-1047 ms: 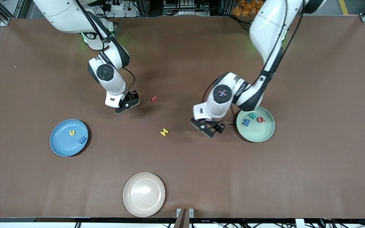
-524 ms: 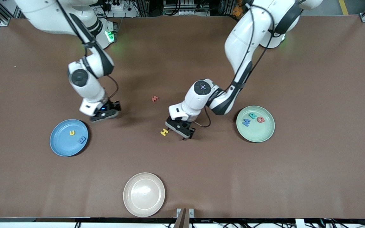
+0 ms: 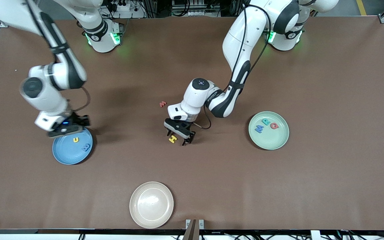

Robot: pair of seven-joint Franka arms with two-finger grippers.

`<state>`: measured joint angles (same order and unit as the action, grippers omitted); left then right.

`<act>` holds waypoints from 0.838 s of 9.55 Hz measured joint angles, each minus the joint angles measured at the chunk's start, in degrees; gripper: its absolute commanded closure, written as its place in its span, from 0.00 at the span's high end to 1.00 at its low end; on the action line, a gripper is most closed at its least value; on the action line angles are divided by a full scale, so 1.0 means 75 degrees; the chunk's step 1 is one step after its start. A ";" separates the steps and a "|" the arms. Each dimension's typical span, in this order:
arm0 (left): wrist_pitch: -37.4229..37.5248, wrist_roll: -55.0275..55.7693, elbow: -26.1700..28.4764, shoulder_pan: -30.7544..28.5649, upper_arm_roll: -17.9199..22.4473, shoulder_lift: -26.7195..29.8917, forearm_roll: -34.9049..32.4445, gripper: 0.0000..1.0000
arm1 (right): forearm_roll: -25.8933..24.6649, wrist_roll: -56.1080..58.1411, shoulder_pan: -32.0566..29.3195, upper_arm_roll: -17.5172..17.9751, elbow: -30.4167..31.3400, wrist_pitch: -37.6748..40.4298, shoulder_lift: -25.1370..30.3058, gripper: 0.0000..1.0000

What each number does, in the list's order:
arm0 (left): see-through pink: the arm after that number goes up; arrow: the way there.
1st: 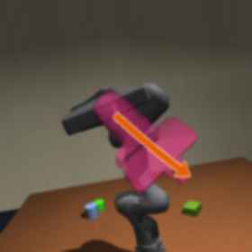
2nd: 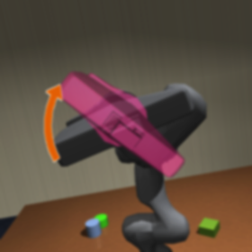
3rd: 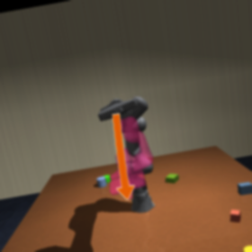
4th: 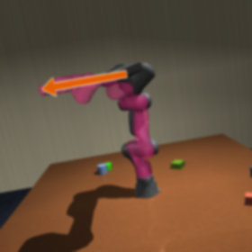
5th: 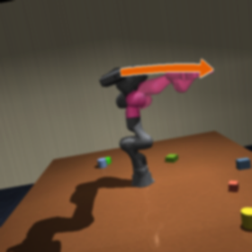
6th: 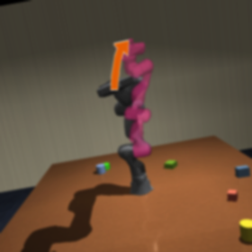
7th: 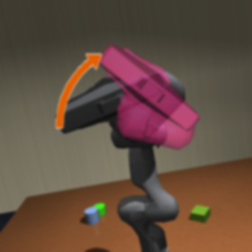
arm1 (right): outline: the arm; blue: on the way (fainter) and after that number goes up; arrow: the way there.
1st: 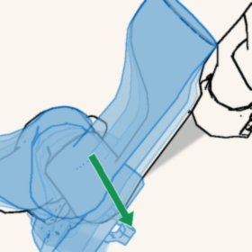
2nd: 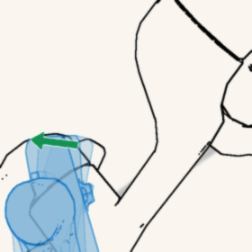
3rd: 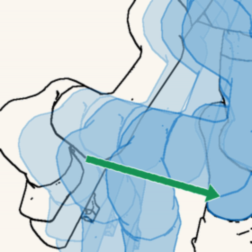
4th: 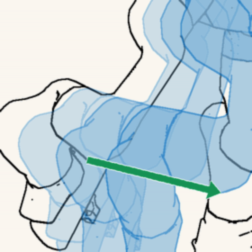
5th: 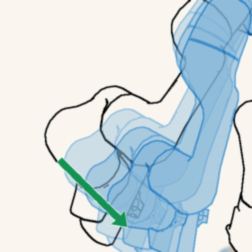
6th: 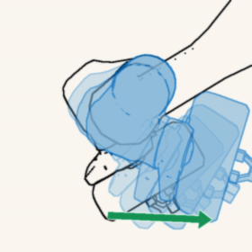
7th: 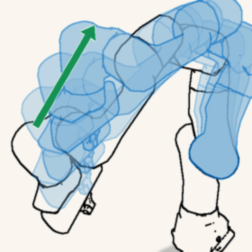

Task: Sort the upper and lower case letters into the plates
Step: 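Place the a on the blue plate while the left gripper reaches the H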

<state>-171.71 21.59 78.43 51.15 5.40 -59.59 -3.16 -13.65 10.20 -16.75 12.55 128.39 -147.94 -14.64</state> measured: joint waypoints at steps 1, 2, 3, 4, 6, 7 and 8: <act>0.0000 0.0014 -0.0045 0.0121 0.0129 -0.0036 0.0000 0.65 | 0.0000 0.0250 -0.0249 -0.0003 -0.0071 0.0011 -0.0065 0.99; 0.0000 0.0097 -0.0084 0.0256 0.0292 -0.0107 0.0000 0.61 | -0.0001 0.0264 -0.0266 0.0009 -0.0119 0.0012 -0.0151 1.00; 0.0000 0.0190 -0.0138 0.0390 0.0466 -0.0204 0.0000 0.60 | -0.0001 0.0264 -0.0243 0.0047 -0.0205 0.0012 -0.0262 1.00; -0.0008 0.0217 -0.0278 0.0477 0.0607 -0.0303 0.0000 0.60 | -0.0001 0.0264 -0.0217 0.0076 -0.0328 0.0046 -0.0382 1.00; -0.0008 0.0227 -0.0566 0.0515 0.0671 -0.0495 0.0000 0.59 | 0.0014 0.0260 -0.0131 0.0150 -0.0627 0.0557 -0.0509 1.00; -0.0008 0.0228 -0.0617 0.0521 0.0683 -0.0529 0.0000 0.59 | 0.0141 0.0234 0.0009 0.0158 -0.0746 0.0801 -0.0520 1.00; -0.0008 0.0229 -0.0638 0.0526 0.0688 -0.0542 0.0000 0.59 | 0.0407 0.0200 0.0189 0.0160 -0.0796 0.0895 -0.0523 1.00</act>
<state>-171.77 23.31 73.64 55.09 10.57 -63.65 -3.15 -10.59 11.70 -15.33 13.75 122.43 -141.23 -18.56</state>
